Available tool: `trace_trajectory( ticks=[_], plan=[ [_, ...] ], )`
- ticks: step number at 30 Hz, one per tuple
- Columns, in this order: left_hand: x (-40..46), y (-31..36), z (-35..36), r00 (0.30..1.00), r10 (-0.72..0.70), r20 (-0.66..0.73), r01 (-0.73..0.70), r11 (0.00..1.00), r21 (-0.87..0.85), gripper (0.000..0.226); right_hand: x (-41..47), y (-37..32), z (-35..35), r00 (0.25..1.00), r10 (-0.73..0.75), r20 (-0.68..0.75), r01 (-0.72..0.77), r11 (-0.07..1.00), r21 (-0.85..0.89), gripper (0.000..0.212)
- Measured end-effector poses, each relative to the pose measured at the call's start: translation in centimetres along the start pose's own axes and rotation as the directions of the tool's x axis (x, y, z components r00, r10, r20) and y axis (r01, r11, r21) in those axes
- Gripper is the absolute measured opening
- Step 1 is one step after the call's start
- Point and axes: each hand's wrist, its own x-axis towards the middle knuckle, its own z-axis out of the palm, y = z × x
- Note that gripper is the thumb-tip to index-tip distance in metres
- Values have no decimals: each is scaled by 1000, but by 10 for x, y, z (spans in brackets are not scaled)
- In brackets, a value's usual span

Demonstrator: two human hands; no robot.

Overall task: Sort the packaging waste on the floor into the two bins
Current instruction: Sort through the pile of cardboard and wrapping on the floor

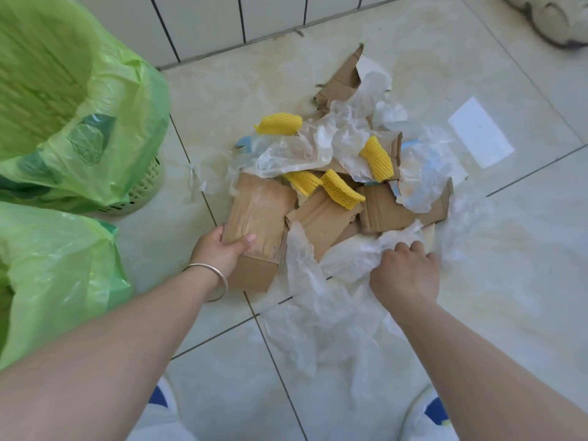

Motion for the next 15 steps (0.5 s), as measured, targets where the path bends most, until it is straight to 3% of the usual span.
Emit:
trace_trajectory(
  ticks=[3, 5, 7, 11, 15],
  plan=[
    [2, 2, -1, 1000, 9, -25, -10, 998, -56, 18, -2, -11, 0, 992, -5, -125, 45, 947, 317, 25],
    [5, 4, -1, 1000, -16, -16, 14, 993, -115, 13, -3, -21, -6, 983, 68, -172, 60, 762, 644, 25],
    [9, 8, 1, 998, -58, 7, 59, 980, -191, 9, 2, -32, -15, 979, 197, -55, -53, 503, 863, 25],
    [15, 10, 11, 984, -163, 75, 178, 947, -267, 15, 25, -55, -16, 901, 207, 381, -403, 73, 912, 41],
    [24, 9, 19, 968, -234, 92, 251, 915, -315, 71, 45, -75, -10, 805, 197, 560, -508, -259, 821, 53]
  ],
)
